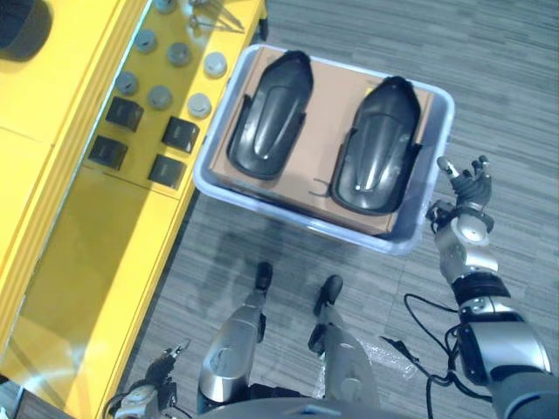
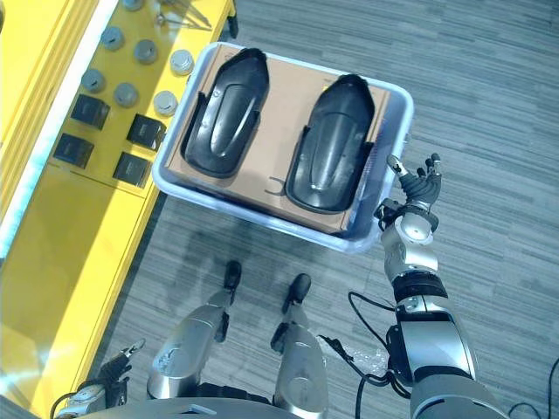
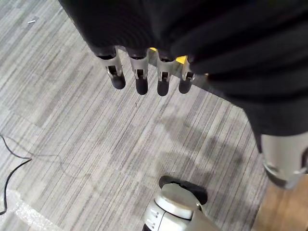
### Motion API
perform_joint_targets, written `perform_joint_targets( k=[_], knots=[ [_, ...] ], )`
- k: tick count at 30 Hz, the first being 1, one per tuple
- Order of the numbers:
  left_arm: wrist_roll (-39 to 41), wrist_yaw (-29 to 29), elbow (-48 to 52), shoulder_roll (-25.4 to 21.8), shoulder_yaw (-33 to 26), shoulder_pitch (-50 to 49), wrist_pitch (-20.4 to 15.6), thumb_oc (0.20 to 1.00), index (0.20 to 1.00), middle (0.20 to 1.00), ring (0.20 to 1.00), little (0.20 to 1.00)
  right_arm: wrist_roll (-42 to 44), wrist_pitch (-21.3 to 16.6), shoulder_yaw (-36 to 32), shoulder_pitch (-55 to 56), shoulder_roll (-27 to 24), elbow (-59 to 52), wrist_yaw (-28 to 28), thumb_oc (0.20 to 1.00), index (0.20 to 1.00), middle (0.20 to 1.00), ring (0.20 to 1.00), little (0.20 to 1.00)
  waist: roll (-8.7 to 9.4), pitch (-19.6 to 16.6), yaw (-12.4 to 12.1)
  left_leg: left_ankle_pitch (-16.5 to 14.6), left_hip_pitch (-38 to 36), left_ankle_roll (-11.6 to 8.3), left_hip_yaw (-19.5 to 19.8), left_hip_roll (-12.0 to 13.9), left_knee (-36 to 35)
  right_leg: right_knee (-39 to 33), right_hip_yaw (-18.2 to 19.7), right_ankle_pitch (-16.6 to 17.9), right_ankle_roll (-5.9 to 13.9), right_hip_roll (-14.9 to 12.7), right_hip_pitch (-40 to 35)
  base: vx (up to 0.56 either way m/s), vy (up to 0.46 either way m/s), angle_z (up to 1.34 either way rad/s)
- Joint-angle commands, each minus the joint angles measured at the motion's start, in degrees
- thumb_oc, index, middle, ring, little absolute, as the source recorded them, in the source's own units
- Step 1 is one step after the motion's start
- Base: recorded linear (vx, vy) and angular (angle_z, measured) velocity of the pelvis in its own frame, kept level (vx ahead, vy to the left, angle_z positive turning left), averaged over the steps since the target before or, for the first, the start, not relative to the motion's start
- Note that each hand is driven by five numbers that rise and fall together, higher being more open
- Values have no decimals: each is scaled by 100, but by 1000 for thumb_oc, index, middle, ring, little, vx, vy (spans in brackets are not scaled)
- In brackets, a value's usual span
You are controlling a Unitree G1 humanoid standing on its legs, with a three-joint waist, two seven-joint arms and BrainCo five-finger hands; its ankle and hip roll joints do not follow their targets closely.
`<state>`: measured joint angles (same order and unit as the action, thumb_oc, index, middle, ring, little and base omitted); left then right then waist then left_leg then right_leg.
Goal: Move parts from the plastic box to the shelf.
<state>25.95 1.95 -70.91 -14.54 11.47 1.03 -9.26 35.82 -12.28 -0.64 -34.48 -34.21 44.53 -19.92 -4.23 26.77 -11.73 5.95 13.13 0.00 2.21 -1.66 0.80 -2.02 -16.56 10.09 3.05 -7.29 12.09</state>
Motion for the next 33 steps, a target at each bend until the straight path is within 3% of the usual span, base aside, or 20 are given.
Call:
perform_joint_targets(
  k=[1,8,15,22,33],
  knots=[
    [105,84,-296,-167,193,-61,-139,1000,1000,1000,1000,1000,55,-224,217,40,-441,-137,82,1000,1000,1000,1000,1000,120,-484,-4,-74,493,-129,85,109,64,746,159,-762,467,-489,80,7,60,17],
    [68,147,-265,-204,178,-210,-117,1000,1000,1000,1000,1000,38,0,198,-52,-540,-160,155,1000,1000,1000,1000,1000,104,-552,-105,-54,389,-131,138,59,-50,718,72,-763,514,-555,-7,30,47,12],
    [22,226,-225,-220,117,-252,-32,1000,1000,1000,1000,1000,-508,519,426,-26,-430,-58,340,1000,1000,1000,1000,1000,132,-567,-157,-58,343,-132,137,61,-65,700,51,-763,532,-569,-70,15,11,2],
    [-8,263,-203,-228,199,-231,-50,1000,1000,1000,1000,1000,-603,632,783,-85,-299,456,622,1000,1000,1000,1000,1000,127,-500,-240,-39,395,-141,176,43,-54,711,-13,-751,538,-588,-64,-3,0,6],
    [104,279,-135,-225,258,-120,-23,1000,1000,1000,1000,1000,-745,762,1090,-67,-64,719,624,1000,1000,1000,1000,1000,137,-373,-267,-35,539,-124,174,6,0,774,5,-735,547,-600,82,-2,2,1]
  ],
)
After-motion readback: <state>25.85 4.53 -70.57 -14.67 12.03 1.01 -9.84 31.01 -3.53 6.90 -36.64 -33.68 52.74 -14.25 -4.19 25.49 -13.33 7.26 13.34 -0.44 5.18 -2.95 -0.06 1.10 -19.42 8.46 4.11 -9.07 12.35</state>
